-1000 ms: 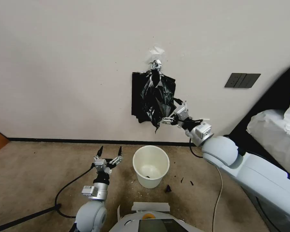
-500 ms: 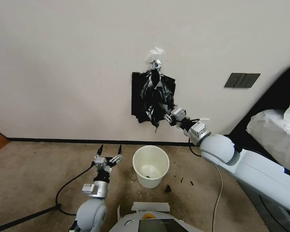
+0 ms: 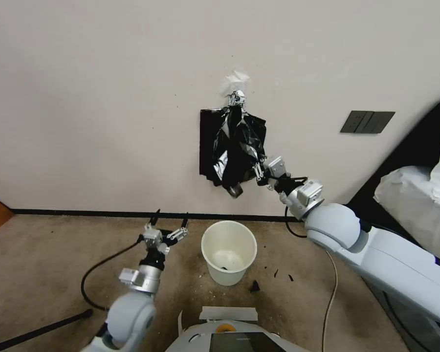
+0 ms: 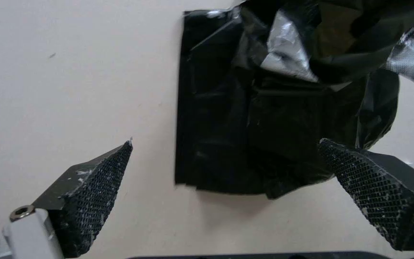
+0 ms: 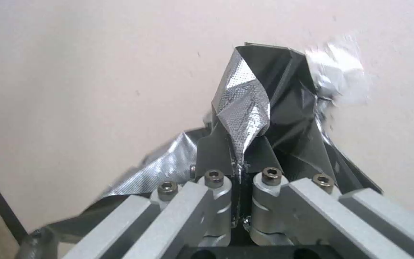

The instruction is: Place a trash bag onto the trash bin.

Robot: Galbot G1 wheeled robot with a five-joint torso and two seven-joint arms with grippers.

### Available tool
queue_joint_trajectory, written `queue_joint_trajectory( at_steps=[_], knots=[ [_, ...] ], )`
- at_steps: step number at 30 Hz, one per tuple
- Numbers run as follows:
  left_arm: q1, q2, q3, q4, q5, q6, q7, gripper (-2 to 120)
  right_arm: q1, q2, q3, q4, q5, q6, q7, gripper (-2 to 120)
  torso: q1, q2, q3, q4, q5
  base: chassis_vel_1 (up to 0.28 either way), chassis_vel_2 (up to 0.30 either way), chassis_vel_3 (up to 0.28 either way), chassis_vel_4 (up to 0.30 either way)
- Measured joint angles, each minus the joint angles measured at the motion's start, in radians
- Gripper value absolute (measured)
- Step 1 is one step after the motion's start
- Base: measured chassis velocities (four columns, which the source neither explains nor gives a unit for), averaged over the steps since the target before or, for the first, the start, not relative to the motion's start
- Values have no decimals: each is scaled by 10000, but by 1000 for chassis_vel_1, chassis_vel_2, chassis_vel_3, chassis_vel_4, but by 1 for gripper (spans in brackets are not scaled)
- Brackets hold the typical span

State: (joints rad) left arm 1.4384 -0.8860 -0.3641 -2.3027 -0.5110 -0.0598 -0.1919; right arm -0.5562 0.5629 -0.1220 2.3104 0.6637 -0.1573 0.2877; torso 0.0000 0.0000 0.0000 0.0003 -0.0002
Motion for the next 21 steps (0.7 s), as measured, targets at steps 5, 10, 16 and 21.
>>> queue_joint_trajectory(
  at_steps=[5, 10, 16, 21],
  knots=[
    [-2548, 1736, 1225, 171, -1444, 709, -625, 100, -44, 4, 7, 2, -156, 132, -95, 0, 1, 0, 0, -6, 2, 0, 0, 0, 0],
    [-5766, 2493, 3038, 623, -3484, 1342, -1337, 100, 54, 69, -94, -117, -303, 146, -102, 0, 0, -1, 1, -13, -1, 0, 0, 0, 0],
    [-6977, 3198, 3363, 474, -4522, 1546, -1461, 100, 593, 367, -689, -430, -459, 151, -123, 0, 0, 0, 1, 8, -1, 0, 0, 0, 0],
    [-7671, 3319, 3939, 526, -4705, 1610, -1448, 100, 620, 438, -764, -464, -550, 175, -155, 0, 0, -1, 1, 1, 0, 0, 0, 0, 0]
  ],
)
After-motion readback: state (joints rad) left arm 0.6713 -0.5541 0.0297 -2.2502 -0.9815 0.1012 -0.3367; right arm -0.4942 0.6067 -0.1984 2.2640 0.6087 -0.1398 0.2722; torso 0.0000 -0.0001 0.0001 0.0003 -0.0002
